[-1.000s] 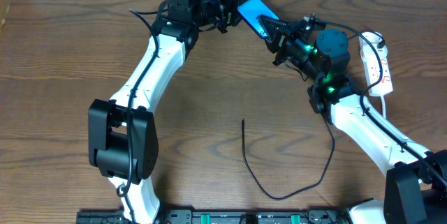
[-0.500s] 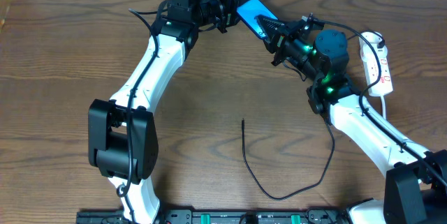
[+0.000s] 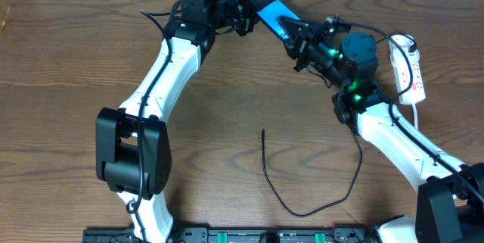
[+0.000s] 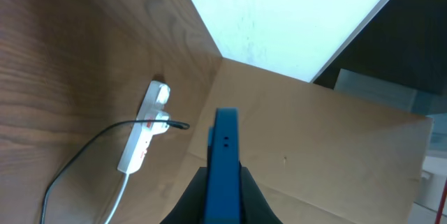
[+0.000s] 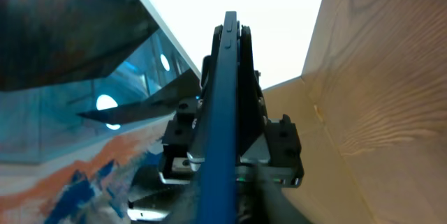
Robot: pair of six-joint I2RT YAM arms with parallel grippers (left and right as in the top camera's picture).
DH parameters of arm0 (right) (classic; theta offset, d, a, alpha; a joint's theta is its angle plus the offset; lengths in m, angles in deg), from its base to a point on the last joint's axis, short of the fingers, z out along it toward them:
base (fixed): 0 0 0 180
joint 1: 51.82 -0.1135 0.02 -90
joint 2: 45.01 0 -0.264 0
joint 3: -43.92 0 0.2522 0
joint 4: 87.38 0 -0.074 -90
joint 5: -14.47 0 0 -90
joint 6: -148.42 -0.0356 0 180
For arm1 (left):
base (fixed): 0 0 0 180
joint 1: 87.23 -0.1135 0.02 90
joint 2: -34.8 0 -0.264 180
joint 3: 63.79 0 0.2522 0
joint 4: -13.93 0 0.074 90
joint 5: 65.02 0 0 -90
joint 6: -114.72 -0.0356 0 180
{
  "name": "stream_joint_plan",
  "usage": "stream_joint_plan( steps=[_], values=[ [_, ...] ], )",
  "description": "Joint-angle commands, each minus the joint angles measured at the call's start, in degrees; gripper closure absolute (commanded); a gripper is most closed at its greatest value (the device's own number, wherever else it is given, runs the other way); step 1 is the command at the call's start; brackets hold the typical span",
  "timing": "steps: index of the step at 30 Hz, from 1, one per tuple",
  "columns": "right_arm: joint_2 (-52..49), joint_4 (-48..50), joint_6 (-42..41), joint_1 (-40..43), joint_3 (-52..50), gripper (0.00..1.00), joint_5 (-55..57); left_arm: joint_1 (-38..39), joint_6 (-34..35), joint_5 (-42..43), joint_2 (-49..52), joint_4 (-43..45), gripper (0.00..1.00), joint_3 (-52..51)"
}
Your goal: Plug charger to phone and switch on socket
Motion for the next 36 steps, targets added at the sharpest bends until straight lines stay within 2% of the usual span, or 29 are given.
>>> stream_joint_plan(
  steps=[1,2,3,5,10,14,16,18,21,24,30,36],
  values=[
    [0.9,0.85,2.01,-0.68,1.44,0.43,-0.33,0.07,-0.37,-0.39,-0.52,0.28,0.93,0.26],
    [0.9,0.85,2.19,-0.68,1.44,0.21,-0.33,0.0,-0.37,-0.39,-0.52,0.28,0.93,0.26],
    [0.9,0.85,2.19,-0.66,1.44,0.12,-0.33,-0.11,-0.37,-0.39,-0.52,0.28,0.93,0.26],
    [0.9,0.85,2.21,-0.55,1.44,0.01,-0.35,-0.57,-0.37,-0.39,-0.52,0.28,0.93,0.26],
    [0.9,0.85,9.31,-0.15,1.44,0.01,-0.35,-3.56,-0.81,2.01,-0.52,0.26,0.93,0.26],
    [0.9,0.63,20.44,1.14,1.44,0.01,-1.77,-8.35,-1.97,13.7,-0.52,0.26,0.93,0.26],
    [0.9,0.63,27.1,1.84,1.44,0.01,-4.48,-10.38,-4.33,18.78,-0.52,0.26,0.92,0.26],
    [0.9,-1.01,35.32,2.82,1.44,0.01,-5.68,-13.27,-12.13,25.24,-0.52,0.26,0.93,0.26],
    [0.9,-4.28,36.76,3.87,1.44,0.01,-6.1,-15.89,-20.06,30.75,-0.52,0.26,0.93,0.2],
    [0.9,-7.04,42.36,4.9,1.44,0.01,-6.14,-18.25,-26.53,36.02,-0.52,0.28,0.93,-0.09],
    [0.9,-8.52,52.3,5.49,1.44,0.01,-4.52,-20.81,-32.0,40.57,-0.52,0.26,0.93,-0.94],
    [0.9,-13.9,53.46,5.38,2.47,0.01,-0.68,-22.1,-34.07,40.61,-0.52,0.26,0.93,-2.89]
  ],
)
